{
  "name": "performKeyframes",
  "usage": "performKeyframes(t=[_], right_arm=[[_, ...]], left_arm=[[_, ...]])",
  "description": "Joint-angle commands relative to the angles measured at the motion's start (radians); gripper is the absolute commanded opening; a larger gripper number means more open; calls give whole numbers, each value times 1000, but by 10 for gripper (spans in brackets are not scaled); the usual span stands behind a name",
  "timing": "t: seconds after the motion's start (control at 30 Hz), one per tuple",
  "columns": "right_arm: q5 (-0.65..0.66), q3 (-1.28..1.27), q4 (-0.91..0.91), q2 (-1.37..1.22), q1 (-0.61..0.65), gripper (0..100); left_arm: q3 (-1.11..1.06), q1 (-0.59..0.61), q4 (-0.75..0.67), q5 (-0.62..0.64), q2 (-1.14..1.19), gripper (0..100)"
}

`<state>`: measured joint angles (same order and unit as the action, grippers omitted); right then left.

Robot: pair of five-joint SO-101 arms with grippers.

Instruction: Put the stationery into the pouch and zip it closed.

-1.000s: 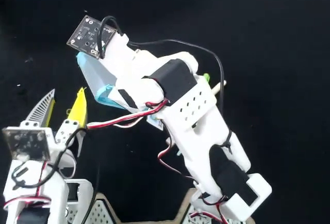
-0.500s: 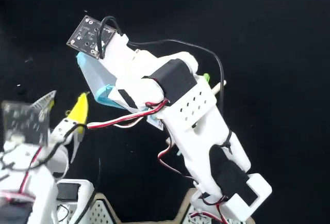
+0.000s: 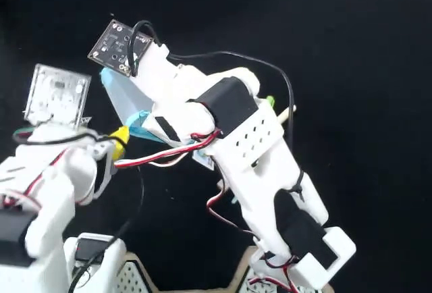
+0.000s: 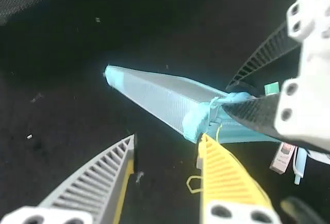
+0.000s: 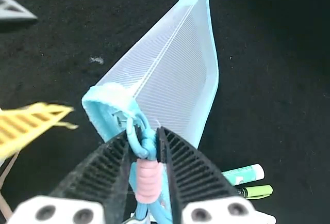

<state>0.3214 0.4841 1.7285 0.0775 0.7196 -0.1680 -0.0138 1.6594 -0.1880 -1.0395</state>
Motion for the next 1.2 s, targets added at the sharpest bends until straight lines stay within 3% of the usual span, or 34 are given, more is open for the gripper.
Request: performKeyframes(t=[0.0, 0.43, 0.77, 1.17], right_arm=[[8, 12, -3, 51, -17, 11], [8, 12, -3, 51, -18, 11], [2, 13, 3, 53, -20, 10], [0, -64, 18, 185, -26, 10]], left_arm=[[47, -8, -3, -3, 46, 226], [-174, -8, -169, 81, 43, 224], [-183, -1, -170, 155, 40, 223], [-165, -4, -166, 160, 40, 223]])
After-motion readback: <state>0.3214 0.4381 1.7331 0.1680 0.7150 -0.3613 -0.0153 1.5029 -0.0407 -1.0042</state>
